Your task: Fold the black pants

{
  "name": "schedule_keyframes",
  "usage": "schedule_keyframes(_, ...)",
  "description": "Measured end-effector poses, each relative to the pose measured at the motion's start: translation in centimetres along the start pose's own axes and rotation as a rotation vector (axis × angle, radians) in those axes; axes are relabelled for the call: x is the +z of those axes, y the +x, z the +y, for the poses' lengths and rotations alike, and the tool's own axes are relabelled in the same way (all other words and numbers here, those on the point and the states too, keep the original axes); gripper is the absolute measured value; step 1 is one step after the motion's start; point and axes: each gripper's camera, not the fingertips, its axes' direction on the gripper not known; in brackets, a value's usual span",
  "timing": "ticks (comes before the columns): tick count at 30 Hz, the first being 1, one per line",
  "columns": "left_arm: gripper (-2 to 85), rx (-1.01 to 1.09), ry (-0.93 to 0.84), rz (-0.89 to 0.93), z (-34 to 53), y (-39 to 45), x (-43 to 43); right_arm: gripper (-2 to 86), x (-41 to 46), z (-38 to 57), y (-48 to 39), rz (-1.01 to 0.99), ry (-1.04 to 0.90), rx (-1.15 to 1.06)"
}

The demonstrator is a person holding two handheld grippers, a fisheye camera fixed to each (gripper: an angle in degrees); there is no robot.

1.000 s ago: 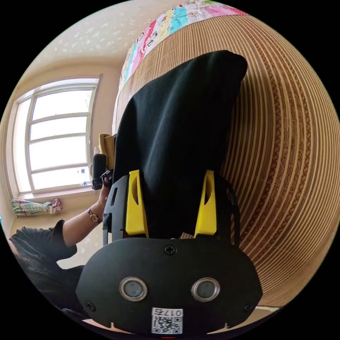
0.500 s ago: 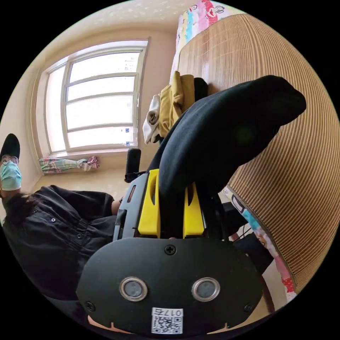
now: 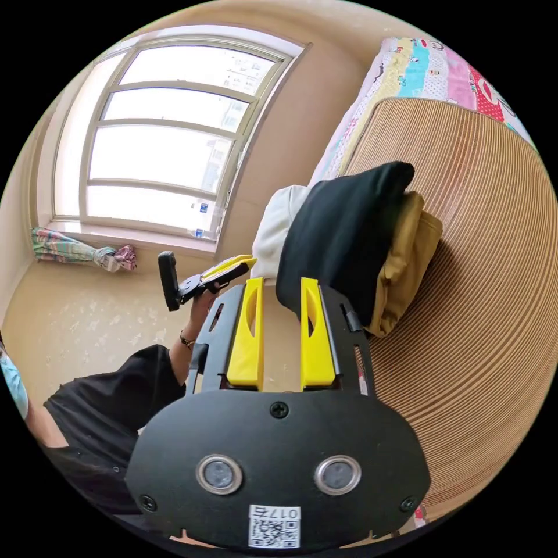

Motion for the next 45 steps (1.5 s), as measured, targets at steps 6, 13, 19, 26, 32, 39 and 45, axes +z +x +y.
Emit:
schedule_keyframes(6, 4.3, -0.074, 0.102, 0.256, 8.7, 3.6, 0.6, 5.4, -6.7, 12.9, -7.8, 0.594, 0.071, -0.178)
schedule_keyframes(13, -0.5, 0.026, 0.271, 0.459, 12.1, 17.6, 1.1, 2.8, -22.5, 25.7, -20.0, 1.071, 0.410, -0.087)
schedule_keyframes(19, -0.8, 0.450, 0.170, 0.777, 6.9, 32.7, 1.1, 1.1, -35.6, 42.2, -31.9, 1.147, 1.136, -0.194)
schedule_keyframes(26, -1.0, 0.623, 0.176, 1.130, 8.3, 45.7, 0.1, 0.6, -41.8, 58.3, -28.2, 1.538, 1.283, 0.107)
schedule_keyframes(32, -1.0, 0.688, 0.018, 1.248, 11.0, 59.6, 2.7, 1.6, -49.9, 71.0, -16.7, 1.297, 1.265, 0.564)
schedule_keyframes(39, -1.0, 0.676, 0.006, 1.176, 11.1, 68.8, 3.3, 7.7, -56.1, 79.2, 3.5, 0.945, 1.001, 1.037)
schedule_keyframes(45, -1.0, 0.540, 0.036, 1.070, 9.0, 69.5, 4.4, 9.8, -60.2, 84.3, 12.8, 0.859, 1.012, 1.226)
